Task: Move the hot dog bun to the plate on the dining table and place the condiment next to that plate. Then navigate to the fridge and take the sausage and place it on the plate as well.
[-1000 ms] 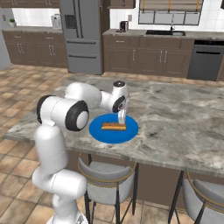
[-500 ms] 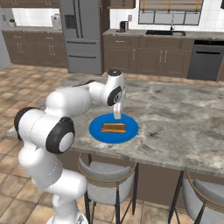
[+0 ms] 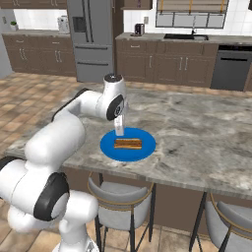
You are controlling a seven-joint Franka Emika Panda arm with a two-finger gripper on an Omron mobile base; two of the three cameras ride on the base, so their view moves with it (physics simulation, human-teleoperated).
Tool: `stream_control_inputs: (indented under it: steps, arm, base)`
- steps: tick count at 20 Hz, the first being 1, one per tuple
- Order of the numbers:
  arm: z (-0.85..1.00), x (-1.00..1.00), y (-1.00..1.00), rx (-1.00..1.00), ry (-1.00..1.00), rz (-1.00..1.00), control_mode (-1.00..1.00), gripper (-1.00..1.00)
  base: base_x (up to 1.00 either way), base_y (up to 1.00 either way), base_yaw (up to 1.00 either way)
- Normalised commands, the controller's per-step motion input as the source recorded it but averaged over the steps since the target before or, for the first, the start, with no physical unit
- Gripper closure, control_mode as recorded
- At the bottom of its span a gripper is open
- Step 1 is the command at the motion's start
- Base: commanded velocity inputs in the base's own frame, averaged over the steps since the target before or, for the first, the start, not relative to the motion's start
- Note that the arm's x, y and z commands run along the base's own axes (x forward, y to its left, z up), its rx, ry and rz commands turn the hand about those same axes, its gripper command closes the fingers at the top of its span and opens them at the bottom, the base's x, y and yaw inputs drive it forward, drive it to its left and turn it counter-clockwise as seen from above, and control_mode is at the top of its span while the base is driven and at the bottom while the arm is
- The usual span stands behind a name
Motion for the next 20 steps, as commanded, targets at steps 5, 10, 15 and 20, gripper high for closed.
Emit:
stream_control_inputs:
  steps: [5, 10, 15, 20]
  arm:
    - [0.61, -0.41, 0.32, -0.02, 0.00, 0.22, -1.00, -1.00]
    - [0.20, -0.18, 0.07, -0.04, -0.03, 0.35, -1.00, -1.00]
    - [0.00, 0.00, 0.00, -0.08, -0.06, 0.50, -1.00, -1.00]
    - [0.00, 0.00, 0.10, -0.23, -0.01, 0.35, -1.00, -1.00]
  base:
    - [0.00, 0.00, 0.00]
    - [0.00, 0.00, 0.00]
    - [0.00, 0.00, 0.00]
    - [0.00, 0.00, 0.00]
